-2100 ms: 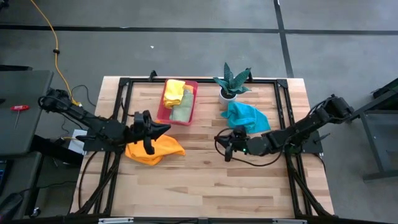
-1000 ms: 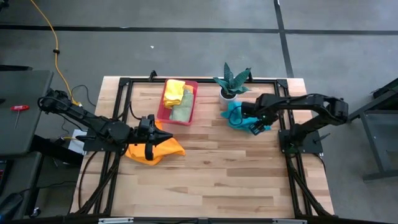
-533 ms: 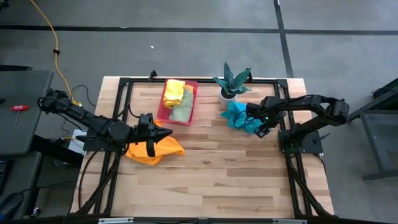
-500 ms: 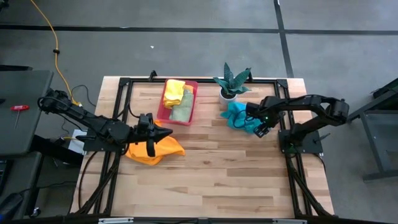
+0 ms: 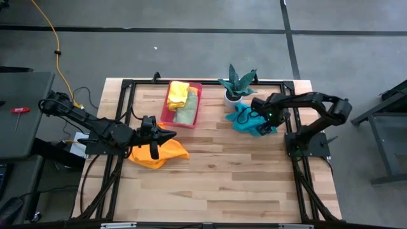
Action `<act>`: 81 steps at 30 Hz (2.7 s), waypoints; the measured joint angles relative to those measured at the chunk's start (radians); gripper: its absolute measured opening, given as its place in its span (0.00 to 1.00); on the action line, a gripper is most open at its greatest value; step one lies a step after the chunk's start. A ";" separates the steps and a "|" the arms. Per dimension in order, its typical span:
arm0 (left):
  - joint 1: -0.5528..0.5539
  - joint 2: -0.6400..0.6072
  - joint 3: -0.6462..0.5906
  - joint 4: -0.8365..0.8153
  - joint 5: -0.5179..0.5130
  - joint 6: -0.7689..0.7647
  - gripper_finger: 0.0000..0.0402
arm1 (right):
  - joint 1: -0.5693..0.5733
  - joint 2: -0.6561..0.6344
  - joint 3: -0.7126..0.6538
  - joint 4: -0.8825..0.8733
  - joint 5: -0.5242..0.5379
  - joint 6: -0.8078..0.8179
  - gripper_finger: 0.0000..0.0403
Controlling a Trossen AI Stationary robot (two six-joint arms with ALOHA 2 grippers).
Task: Fold microfiber towels
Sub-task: Fold the blue microfiber cloth
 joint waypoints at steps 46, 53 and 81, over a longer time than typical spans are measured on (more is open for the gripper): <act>0.000 0.000 0.000 0.000 -0.005 0.000 0.00 | 1.227 -0.089 0.109 0.477 -0.227 0.387 0.00; 0.000 0.042 0.001 0.001 0.007 0.008 0.00 | 1.147 -0.089 0.107 0.624 -0.184 0.344 0.00; 0.110 1.192 0.683 -0.097 0.756 0.741 0.31 | 1.154 -0.090 0.107 0.610 -0.239 0.493 0.45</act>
